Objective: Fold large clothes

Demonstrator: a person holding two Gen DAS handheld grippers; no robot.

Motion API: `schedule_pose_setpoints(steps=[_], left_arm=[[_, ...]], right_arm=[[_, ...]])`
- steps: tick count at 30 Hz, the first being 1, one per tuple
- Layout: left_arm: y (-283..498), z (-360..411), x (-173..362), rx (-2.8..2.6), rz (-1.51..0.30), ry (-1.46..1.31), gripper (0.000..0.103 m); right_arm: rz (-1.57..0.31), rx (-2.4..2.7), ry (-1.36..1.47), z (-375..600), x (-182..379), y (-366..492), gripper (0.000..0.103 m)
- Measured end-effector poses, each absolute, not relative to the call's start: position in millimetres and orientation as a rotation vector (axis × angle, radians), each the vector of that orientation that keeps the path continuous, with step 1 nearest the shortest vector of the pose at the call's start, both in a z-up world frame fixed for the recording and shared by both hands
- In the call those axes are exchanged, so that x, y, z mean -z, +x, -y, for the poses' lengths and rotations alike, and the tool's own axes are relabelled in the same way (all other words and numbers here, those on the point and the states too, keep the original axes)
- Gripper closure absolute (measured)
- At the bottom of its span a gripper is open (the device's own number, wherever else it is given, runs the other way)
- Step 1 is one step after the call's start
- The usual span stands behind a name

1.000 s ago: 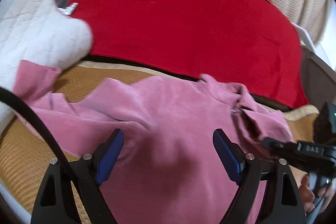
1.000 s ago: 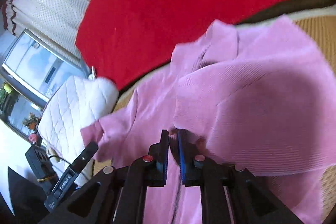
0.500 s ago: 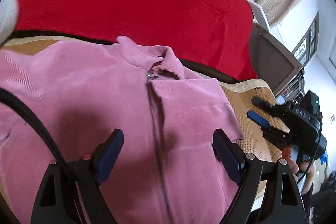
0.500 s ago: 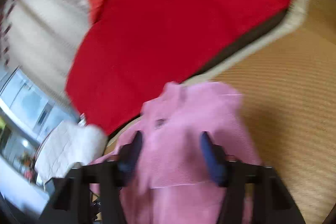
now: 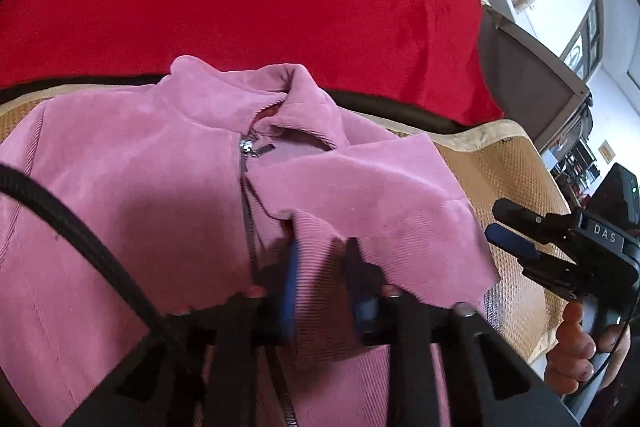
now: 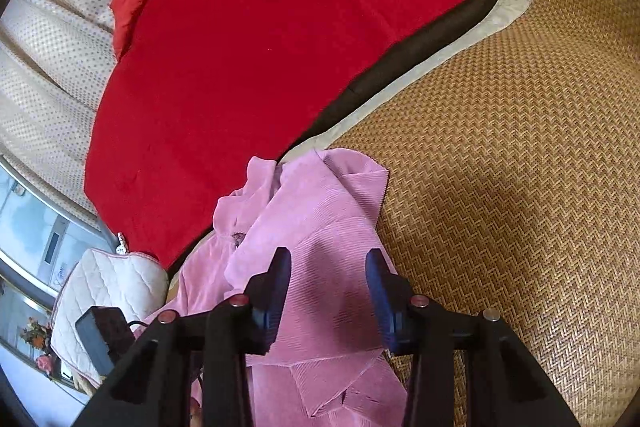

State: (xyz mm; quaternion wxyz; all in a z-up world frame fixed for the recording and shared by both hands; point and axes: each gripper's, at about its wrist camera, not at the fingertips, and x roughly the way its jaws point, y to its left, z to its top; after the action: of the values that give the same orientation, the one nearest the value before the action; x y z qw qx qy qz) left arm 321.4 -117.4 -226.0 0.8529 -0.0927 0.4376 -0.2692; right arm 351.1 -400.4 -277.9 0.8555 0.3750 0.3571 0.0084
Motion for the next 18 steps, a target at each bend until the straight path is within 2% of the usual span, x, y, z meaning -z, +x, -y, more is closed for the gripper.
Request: schedule_pose_setpoints(steps=[1, 4, 9, 13, 18], left_arm=[[321, 115, 224, 0.566, -0.91, -0.201, 0.095], [317, 110, 211, 0.575, -0.85, -0.212, 0.098], [296, 89, 168, 0.598, -0.699, -0.215, 0.098], [279, 43, 138, 0.533, -0.591, -0.2, 0.098], [283, -15, 145, 0.275, -0.61, -0.106, 0.098]], right_arm=[[-0.751, -0.016, 0.79, 401, 278, 352, 0.06], [-0.746, -0.004, 0.795, 403, 278, 354, 0.06], [-0.712, 0.007, 0.772, 404, 269, 349, 0.06], [-0.68, -0.006, 0.743, 399, 261, 343, 0.06], [-0.658, -0.035, 0.692, 380, 254, 345, 0.06]])
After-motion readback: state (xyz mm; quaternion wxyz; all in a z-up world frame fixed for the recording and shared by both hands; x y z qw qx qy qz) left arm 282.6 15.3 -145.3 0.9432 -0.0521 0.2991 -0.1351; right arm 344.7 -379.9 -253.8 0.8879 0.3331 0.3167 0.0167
